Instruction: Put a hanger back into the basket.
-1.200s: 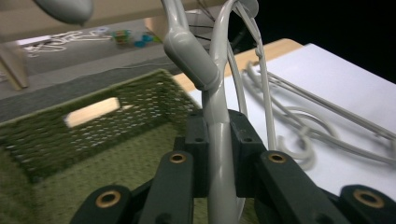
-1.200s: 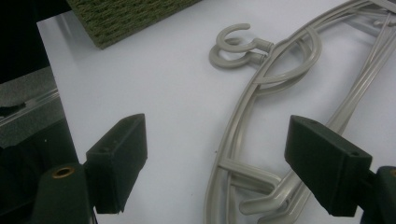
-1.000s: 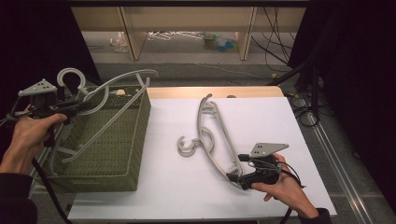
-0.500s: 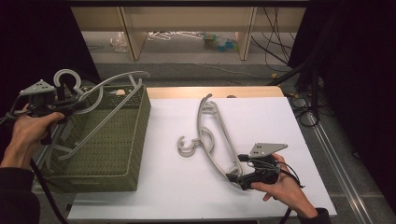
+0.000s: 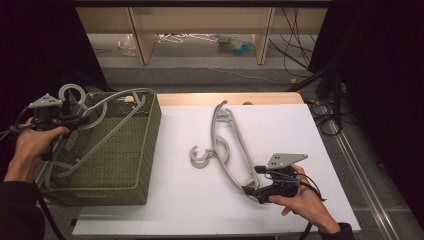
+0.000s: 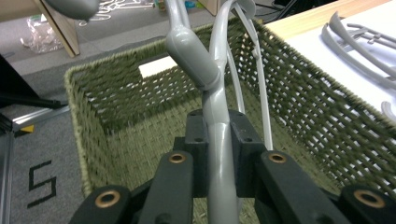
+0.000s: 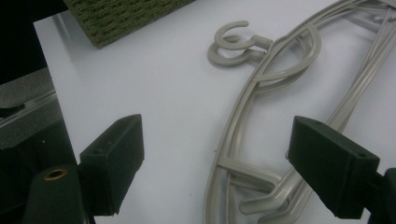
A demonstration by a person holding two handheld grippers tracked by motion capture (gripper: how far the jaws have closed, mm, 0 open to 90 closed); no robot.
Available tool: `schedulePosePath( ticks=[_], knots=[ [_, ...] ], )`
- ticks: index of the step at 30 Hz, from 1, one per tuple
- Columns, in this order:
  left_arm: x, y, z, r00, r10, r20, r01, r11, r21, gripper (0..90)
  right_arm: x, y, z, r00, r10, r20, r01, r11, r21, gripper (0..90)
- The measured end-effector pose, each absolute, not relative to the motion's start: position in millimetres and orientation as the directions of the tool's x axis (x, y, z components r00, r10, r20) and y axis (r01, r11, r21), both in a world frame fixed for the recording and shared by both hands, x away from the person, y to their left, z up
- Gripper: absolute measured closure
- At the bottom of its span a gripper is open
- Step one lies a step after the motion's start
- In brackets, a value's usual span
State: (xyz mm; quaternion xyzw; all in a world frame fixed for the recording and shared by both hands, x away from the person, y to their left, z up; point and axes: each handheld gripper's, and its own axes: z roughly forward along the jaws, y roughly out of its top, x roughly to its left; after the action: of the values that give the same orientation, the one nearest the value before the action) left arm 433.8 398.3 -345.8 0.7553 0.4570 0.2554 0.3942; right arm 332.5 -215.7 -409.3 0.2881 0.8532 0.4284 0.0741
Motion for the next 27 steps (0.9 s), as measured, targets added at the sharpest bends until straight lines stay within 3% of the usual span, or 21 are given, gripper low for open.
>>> schedulePosePath(
  ticks=[6, 16, 22, 27],
  knots=[
    [436, 396, -358, 0.462, 0.887, 0.004, 0.51, -0.269, 0.817, 79.4, 333, -215, -410, -0.823, 0.553, 0.129, 0.435, 0.469, 0.769, 19.5],
    [450, 391, -382, 0.527, 0.848, 0.057, 0.554, -0.394, 0.733, 78.2, 333, -216, -411, -0.826, 0.55, 0.122, 0.43, 0.476, 0.768, 19.8],
    [452, 387, -402, 0.444, 0.896, 0.003, 0.657, -0.328, 0.679, 77.5, 333, -215, -411, -0.828, 0.547, 0.122, 0.429, 0.478, 0.766, 20.0],
    [451, 393, -409, 0.419, 0.908, 0.002, 0.658, -0.305, 0.689, 77.0, 333, -215, -411, -0.828, 0.546, 0.125, 0.432, 0.48, 0.764, 20.0]
  ],
)
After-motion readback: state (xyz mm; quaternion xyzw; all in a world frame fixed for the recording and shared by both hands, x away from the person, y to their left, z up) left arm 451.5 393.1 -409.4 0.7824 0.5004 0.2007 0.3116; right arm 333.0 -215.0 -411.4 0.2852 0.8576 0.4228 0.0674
